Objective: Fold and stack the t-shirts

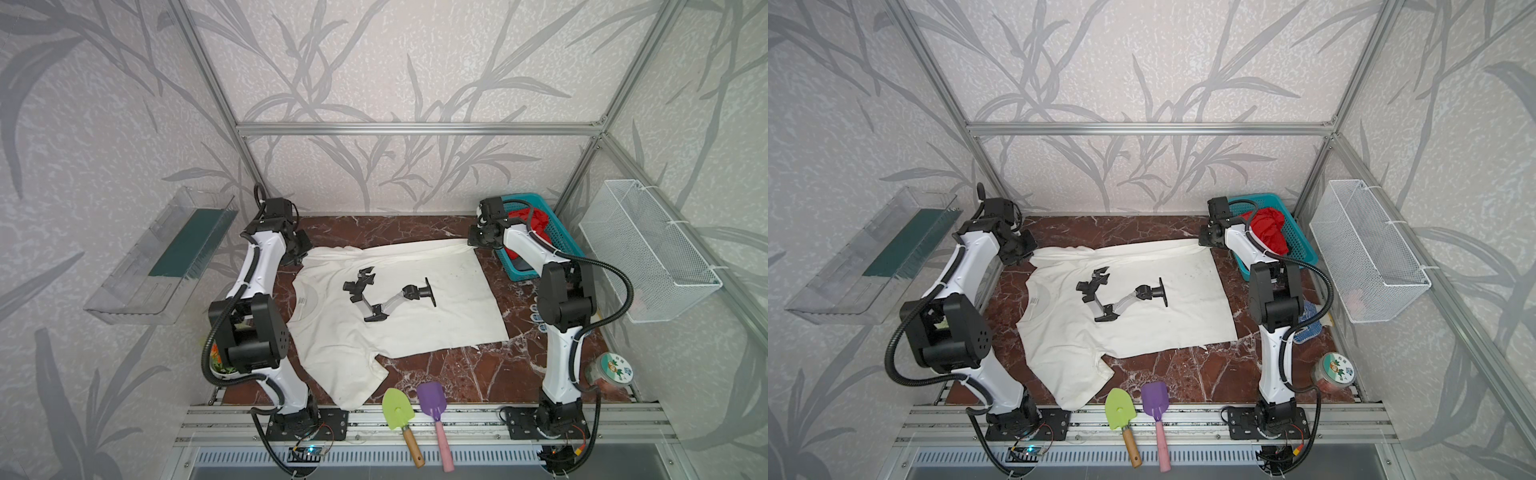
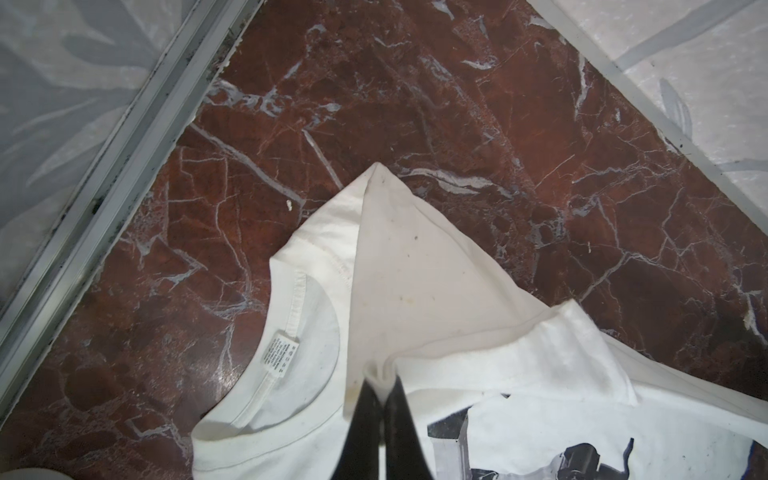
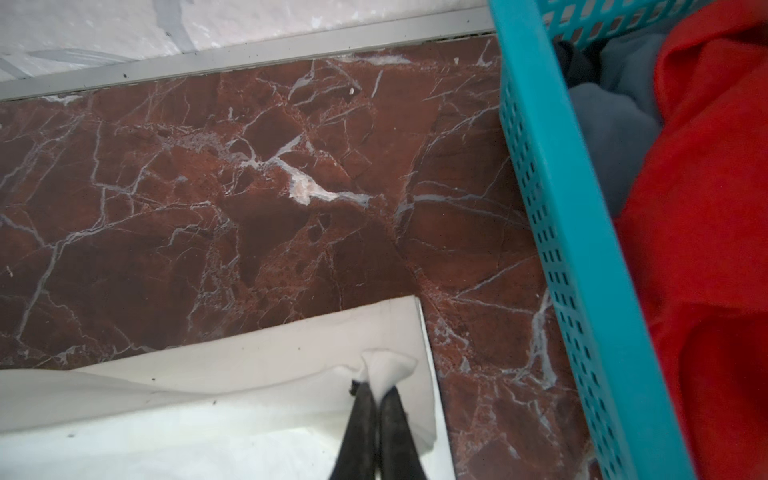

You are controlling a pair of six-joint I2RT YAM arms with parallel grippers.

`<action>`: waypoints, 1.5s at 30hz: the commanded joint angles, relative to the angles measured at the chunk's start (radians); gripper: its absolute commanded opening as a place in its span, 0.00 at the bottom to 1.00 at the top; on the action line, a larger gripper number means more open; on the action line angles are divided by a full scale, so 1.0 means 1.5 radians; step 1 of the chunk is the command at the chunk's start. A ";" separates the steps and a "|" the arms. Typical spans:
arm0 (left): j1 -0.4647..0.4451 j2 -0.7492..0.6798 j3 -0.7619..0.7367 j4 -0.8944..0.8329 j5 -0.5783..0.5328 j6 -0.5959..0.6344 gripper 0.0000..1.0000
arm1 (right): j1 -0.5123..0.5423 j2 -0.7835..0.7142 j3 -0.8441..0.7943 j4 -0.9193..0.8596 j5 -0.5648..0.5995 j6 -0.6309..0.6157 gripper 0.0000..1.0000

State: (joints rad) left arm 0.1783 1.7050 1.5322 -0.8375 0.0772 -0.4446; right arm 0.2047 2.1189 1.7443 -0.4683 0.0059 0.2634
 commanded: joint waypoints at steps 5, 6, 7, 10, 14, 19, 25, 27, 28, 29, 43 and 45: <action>0.005 -0.120 -0.191 0.060 -0.015 -0.038 0.00 | -0.003 -0.042 -0.089 0.062 0.044 -0.005 0.00; 0.005 -0.133 -0.218 0.069 -0.012 -0.043 0.00 | -0.004 -0.045 -0.103 0.068 0.047 -0.004 0.00; 0.005 -0.144 -0.247 0.079 -0.007 -0.049 0.00 | -0.004 -0.049 -0.117 0.073 0.048 -0.002 0.00; 0.005 -0.173 -0.328 0.106 0.007 -0.069 0.00 | -0.003 -0.069 -0.166 0.092 0.050 0.007 0.00; 0.004 -0.228 -0.412 0.127 0.021 -0.095 0.08 | -0.004 -0.110 -0.248 0.146 0.075 0.023 0.15; 0.000 -0.348 -0.503 0.136 0.010 -0.124 0.23 | 0.001 -0.184 -0.357 0.239 0.085 0.043 0.36; -0.035 -0.356 -0.495 0.179 0.052 -0.089 0.33 | 0.021 -0.213 -0.366 0.258 0.032 0.048 0.38; -0.062 -0.297 -0.454 0.191 0.091 -0.065 0.35 | 0.035 -0.195 -0.336 0.233 0.006 0.044 0.38; -0.081 -0.259 -0.424 0.182 0.090 -0.049 0.35 | 0.045 -0.186 -0.319 0.215 0.008 0.040 0.38; -0.103 -0.229 -0.397 0.172 0.074 -0.040 0.36 | 0.053 -0.181 -0.305 0.202 0.016 0.037 0.38; -0.193 0.043 -0.216 0.153 0.056 0.023 0.41 | 0.069 -0.098 -0.225 0.090 -0.010 0.049 0.38; -0.199 0.058 -0.205 0.158 0.064 0.024 0.41 | 0.069 -0.097 -0.229 0.097 -0.019 0.054 0.38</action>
State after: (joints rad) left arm -0.1085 1.7775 1.1843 -0.5770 0.1768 -0.4435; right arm 0.3111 1.9709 1.3830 -0.2806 0.0021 0.3298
